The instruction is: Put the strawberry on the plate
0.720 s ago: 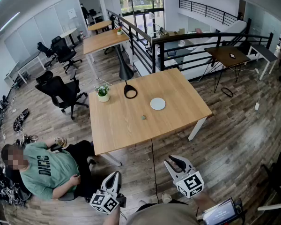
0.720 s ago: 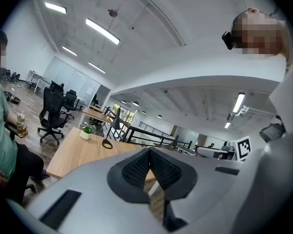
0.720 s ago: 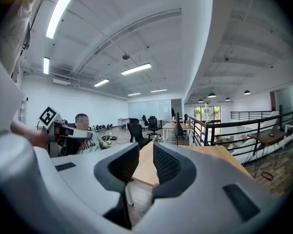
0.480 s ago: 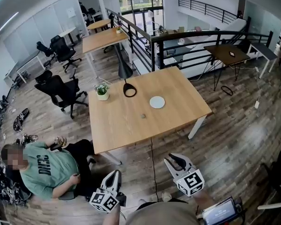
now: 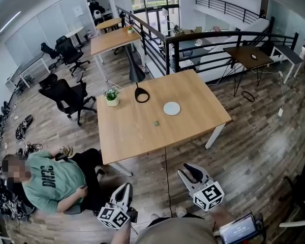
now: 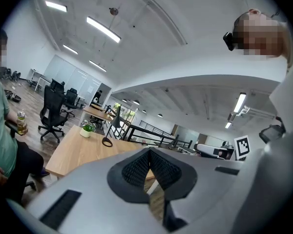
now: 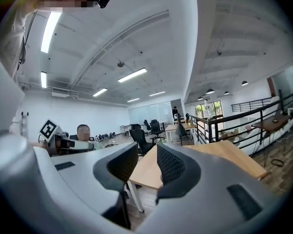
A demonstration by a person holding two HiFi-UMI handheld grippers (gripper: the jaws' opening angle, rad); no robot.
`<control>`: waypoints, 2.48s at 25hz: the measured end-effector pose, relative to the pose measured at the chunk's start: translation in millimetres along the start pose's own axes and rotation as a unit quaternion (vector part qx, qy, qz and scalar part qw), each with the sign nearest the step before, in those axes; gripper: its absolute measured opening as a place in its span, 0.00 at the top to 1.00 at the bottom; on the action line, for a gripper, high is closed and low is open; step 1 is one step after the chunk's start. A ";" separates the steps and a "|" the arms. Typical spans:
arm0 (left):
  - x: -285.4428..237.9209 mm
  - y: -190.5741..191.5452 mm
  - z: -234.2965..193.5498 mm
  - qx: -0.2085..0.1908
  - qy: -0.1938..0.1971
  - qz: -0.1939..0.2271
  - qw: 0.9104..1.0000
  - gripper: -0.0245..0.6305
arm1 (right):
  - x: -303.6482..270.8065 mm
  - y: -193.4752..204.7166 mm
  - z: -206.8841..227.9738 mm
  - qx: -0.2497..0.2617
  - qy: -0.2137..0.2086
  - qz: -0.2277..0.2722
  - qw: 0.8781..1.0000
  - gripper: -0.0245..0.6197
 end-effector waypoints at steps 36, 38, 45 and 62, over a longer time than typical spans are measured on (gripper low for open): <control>-39.3 11.8 52.4 0.001 -0.036 0.016 0.999 0.96 | 16.6 10.1 67.2 0.014 -0.026 0.001 1.000 0.80; -42.5 17.0 53.7 0.003 -0.040 0.016 0.999 0.96 | 13.9 13.1 73.0 0.014 -0.030 0.001 0.999 0.80; -39.6 26.5 64.1 0.002 -0.051 0.006 0.999 0.96 | 9.0 11.1 79.1 0.015 -0.047 -0.007 0.999 0.80; -118.0 -44.0 -9.0 0.010 -0.023 0.003 1.000 0.96 | -93.0 -18.9 106.4 0.009 -0.037 -0.027 0.999 0.80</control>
Point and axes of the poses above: the fingertips, and each gripper's own axes: x backward along the fingers, z to its right, y out of its underside, the point moved 2 cm from there along x, backward along the fingers, and after that the axes turned 10 degrees about -z, right-handed, at the moved point
